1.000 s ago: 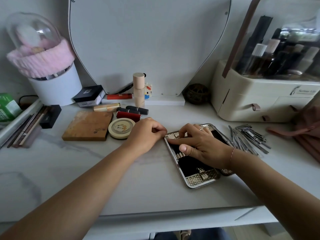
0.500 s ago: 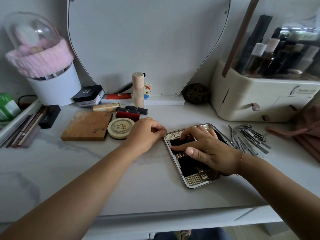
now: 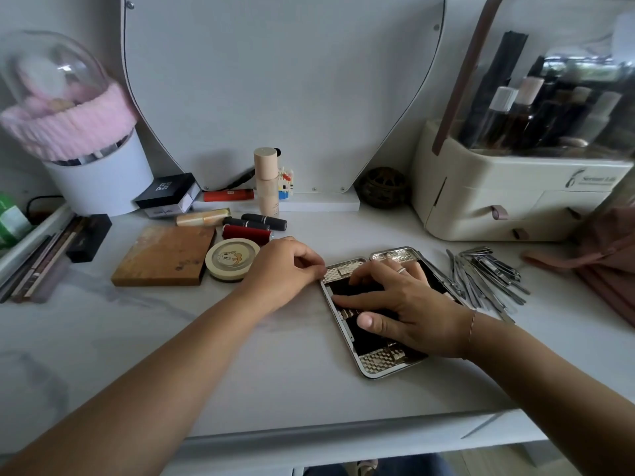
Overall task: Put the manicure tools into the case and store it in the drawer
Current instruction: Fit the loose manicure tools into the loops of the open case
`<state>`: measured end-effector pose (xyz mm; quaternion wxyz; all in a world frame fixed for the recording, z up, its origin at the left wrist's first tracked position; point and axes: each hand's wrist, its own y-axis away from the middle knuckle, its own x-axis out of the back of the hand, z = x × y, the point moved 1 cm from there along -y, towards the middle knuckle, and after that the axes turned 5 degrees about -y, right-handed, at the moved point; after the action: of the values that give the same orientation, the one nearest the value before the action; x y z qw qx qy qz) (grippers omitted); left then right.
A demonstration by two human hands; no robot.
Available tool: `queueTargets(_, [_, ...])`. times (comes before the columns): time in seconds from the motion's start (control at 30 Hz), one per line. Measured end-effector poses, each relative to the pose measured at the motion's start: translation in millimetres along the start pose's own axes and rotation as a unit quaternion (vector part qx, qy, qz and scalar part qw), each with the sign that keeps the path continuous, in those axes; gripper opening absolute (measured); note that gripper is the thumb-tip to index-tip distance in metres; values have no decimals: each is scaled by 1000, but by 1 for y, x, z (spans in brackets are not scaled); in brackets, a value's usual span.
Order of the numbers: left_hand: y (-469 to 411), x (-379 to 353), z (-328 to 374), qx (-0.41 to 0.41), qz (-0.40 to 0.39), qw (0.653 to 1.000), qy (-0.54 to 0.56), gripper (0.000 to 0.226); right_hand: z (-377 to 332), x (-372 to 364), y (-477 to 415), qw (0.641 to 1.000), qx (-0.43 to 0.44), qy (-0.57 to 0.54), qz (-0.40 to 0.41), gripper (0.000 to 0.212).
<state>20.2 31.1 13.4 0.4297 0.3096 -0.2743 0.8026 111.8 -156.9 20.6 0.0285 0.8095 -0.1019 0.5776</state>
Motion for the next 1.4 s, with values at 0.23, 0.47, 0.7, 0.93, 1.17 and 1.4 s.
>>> queueTargets(0.23, [-2,-1,-3,-8,1,1000,10,6,-4,4,11,995,-12,-55,85,53])
queueTargets(0.47, [-4,-3,-2,-14,22,1000,5,7,62,47,77,880,-275,-146,358,7])
queueTargets(0.7, [-5,-2,0,-18,32,999,-22,8,82,39,77,875,-360,-145,288,4])
queueTargets(0.93, [-6,1,-1,-6,58,998,-25,6,79,42,62,883,-399,-64,238,14])
queueTargets(1.17, [-7,1,-3,-6,50,998,-31,2,80,45,56,876,-437,-54,196,20])
queueTargets(1.4, [-7,1,-3,-8,48,998,-31,3,82,47,61,872,-435,-89,208,33])
